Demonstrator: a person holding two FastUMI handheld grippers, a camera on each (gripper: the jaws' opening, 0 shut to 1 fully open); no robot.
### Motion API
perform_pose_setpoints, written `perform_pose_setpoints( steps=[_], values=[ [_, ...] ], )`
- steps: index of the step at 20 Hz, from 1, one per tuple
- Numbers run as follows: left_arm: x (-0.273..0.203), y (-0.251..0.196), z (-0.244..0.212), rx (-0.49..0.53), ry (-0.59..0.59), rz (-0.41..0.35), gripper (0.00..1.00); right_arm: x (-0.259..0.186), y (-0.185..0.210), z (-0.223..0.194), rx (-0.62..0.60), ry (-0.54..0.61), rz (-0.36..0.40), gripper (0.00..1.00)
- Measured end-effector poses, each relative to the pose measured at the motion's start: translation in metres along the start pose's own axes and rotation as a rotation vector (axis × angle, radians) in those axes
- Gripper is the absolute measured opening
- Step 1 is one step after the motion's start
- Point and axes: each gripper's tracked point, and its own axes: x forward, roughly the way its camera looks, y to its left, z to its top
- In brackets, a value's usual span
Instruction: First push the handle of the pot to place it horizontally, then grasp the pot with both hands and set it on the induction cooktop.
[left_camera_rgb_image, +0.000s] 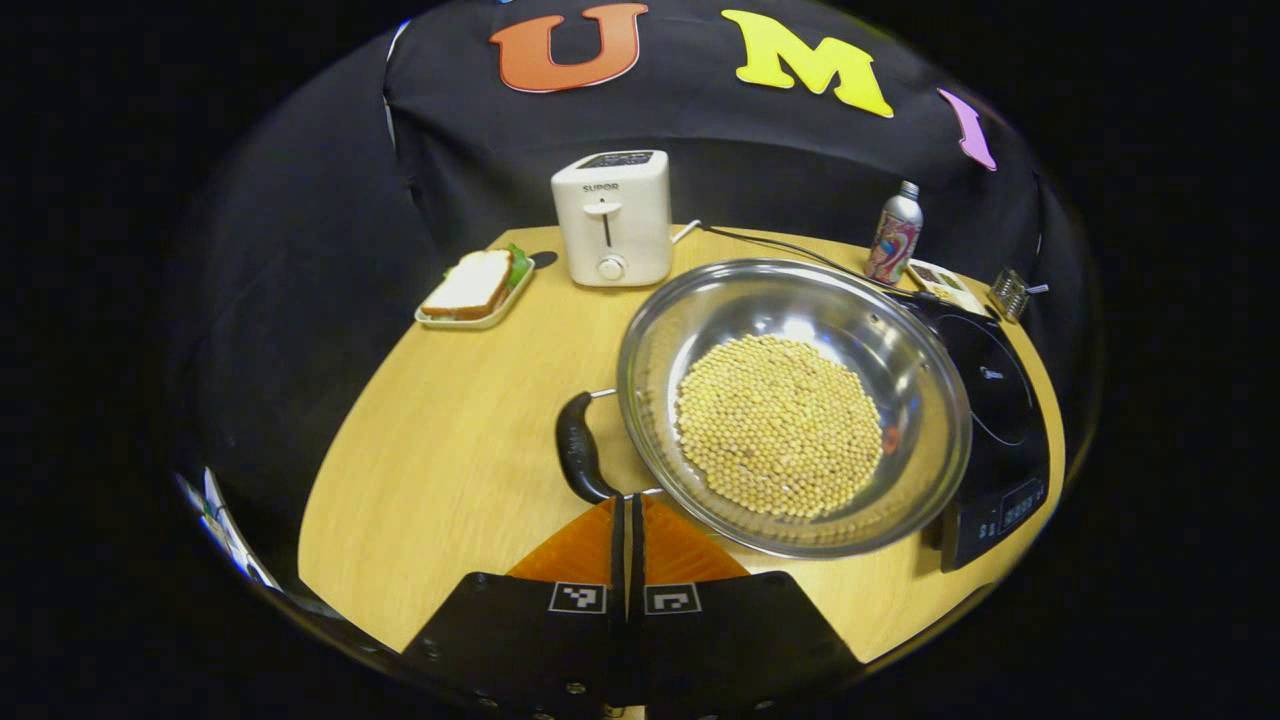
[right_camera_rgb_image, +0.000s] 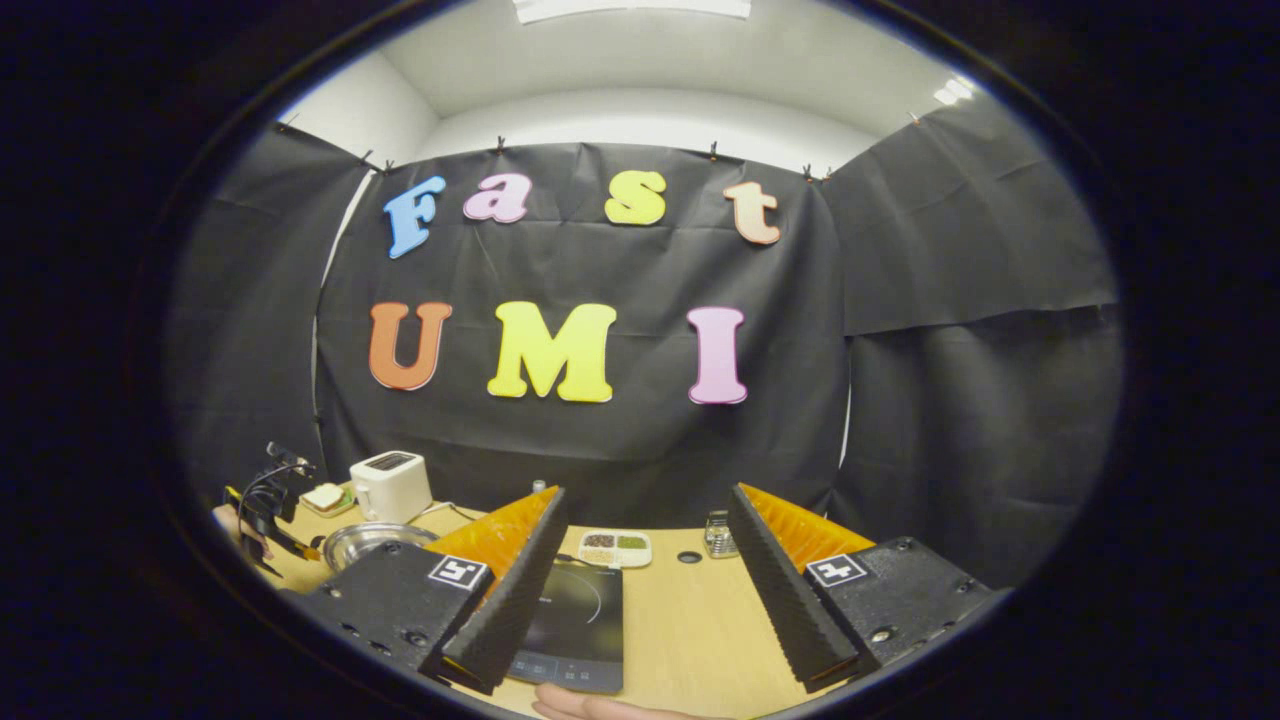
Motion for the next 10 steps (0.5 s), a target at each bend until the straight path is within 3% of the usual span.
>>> perform_pose_setpoints(
  steps=[3,4,7,10],
  values=[
    [0.009,0.005,0.013,0.007,-0.018,0.011,0.0,0.004,-0.002,-0.002,0.008,0.003,-0.008,0.96],
    [0.013,0.007,0.017,0.003,-0.018,0.012,0.0,0.005,-0.003,-0.003,0.013,0.004,-0.013,1.0],
    [0.021,0.011,0.022,-0.008,-0.013,0.008,0.0,0.01,0.001,-0.006,0.021,0.013,-0.008,0.96],
    [0.028,0.015,0.03,-0.033,-0.009,-0.01,0.0,0.015,0.001,-0.008,0.021,0.016,-0.016,1.0]
  ],
)
